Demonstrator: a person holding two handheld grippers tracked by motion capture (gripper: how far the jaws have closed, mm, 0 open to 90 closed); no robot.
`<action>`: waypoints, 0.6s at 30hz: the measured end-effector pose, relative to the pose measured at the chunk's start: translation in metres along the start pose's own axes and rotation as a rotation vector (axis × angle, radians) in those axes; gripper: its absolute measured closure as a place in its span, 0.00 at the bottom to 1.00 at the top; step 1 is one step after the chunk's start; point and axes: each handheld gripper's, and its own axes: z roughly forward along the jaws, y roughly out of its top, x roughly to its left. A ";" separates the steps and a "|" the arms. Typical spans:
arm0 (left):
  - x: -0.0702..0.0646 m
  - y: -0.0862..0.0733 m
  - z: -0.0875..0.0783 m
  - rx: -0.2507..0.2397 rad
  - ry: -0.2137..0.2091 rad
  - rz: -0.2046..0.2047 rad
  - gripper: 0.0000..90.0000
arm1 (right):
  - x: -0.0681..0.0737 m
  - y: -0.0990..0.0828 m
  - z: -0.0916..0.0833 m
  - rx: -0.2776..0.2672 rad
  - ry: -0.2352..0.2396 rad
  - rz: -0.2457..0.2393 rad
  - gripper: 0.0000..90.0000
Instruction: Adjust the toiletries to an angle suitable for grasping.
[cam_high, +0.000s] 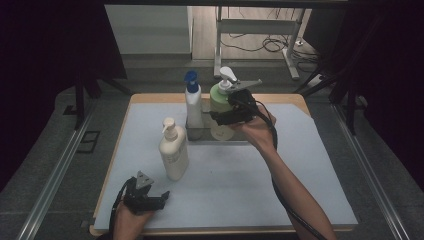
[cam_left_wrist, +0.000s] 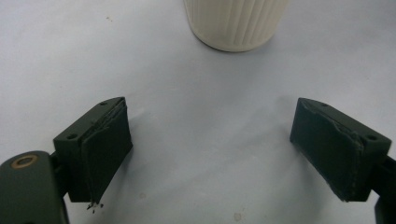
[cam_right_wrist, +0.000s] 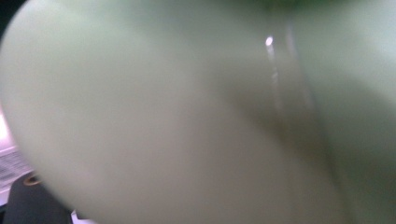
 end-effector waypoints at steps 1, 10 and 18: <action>0.000 0.000 0.000 0.000 0.000 -0.001 0.13 | -0.002 0.001 0.001 -0.002 -0.005 0.005 0.13; 0.000 0.000 0.000 -0.003 -0.001 -0.003 0.13 | -0.015 0.005 0.012 -0.019 -0.039 0.050 0.13; 0.000 0.000 0.000 -0.003 -0.002 -0.003 0.13 | -0.024 0.012 0.021 -0.031 -0.076 0.063 0.13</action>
